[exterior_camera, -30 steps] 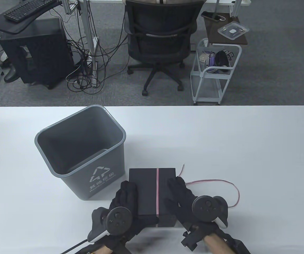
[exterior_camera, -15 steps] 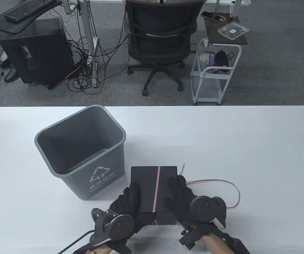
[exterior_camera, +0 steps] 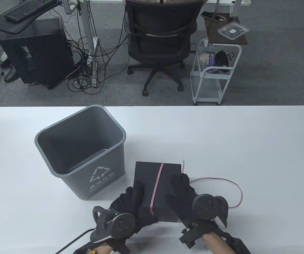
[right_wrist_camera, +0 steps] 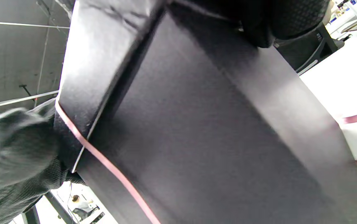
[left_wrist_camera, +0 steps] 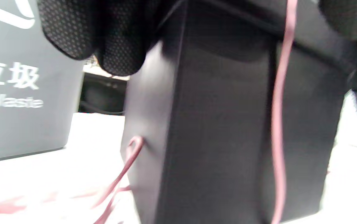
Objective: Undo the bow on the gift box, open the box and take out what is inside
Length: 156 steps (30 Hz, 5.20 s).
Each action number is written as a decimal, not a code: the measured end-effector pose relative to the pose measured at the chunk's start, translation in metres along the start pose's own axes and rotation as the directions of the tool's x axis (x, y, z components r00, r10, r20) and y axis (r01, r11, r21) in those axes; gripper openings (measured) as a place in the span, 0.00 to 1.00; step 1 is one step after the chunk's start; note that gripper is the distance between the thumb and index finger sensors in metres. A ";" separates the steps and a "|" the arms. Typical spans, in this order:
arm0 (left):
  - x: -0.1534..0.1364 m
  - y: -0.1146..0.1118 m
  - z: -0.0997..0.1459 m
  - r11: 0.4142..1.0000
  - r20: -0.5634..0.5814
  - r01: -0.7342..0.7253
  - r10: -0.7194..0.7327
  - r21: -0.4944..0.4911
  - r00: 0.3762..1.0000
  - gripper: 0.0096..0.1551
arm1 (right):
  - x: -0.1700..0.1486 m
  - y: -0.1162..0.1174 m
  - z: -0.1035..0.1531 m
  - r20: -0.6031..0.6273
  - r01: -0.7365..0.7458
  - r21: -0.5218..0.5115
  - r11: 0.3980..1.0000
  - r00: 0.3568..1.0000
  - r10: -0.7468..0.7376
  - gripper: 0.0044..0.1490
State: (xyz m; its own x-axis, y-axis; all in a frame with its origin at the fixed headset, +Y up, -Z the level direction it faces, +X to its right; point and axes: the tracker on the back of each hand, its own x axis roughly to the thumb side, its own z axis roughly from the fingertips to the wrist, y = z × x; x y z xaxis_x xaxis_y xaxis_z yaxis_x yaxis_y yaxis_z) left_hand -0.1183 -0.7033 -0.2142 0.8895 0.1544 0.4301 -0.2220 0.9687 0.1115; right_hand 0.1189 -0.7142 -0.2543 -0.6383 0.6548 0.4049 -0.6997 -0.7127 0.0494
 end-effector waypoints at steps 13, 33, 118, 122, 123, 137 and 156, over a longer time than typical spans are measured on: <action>-0.005 0.006 0.009 0.975 0.096 0.031 -0.053 0.218 0.994 0.57 | -0.007 -0.003 -0.001 -0.006 0.058 0.009 0.998 0.998 -0.058 0.47; -0.030 0.006 0.009 0.955 0.089 -0.265 0.254 0.133 0.963 0.40 | -0.016 -0.008 -0.001 -0.044 0.088 0.009 0.996 0.995 -0.088 0.41; -0.114 -0.002 0.010 0.853 -0.331 -0.523 0.491 -0.007 0.806 0.19 | -0.015 -0.007 0.003 0.003 0.049 0.037 0.998 0.999 -0.049 0.40; -0.118 0.002 0.013 0.735 -0.261 -0.670 0.670 0.103 0.695 0.19 | -0.015 -0.007 0.003 0.004 0.048 0.038 0.998 0.999 -0.048 0.40; -0.118 0.003 0.014 0.696 -0.238 -0.706 0.714 0.131 0.659 0.19 | -0.015 -0.007 0.003 0.004 0.048 0.039 0.998 0.999 -0.048 0.40; -0.128 0.013 0.021 0.231 0.038 -0.924 0.966 0.304 0.254 0.19 | -0.015 -0.007 0.003 0.006 0.044 0.043 0.998 0.999 -0.045 0.40; -0.127 0.034 0.026 0.602 0.002 -0.677 0.747 0.423 0.665 0.20 | -0.014 -0.005 0.002 0.008 0.048 0.055 0.997 0.999 -0.048 0.40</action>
State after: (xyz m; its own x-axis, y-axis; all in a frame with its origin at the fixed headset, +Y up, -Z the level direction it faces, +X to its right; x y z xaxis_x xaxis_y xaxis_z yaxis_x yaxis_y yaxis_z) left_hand -0.2488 -0.6955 -0.2416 0.4247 0.8259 0.3709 -0.9051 0.3959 0.1548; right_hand 0.1321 -0.7199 -0.2588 -0.6009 0.6864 0.4095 -0.7107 -0.6933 0.1191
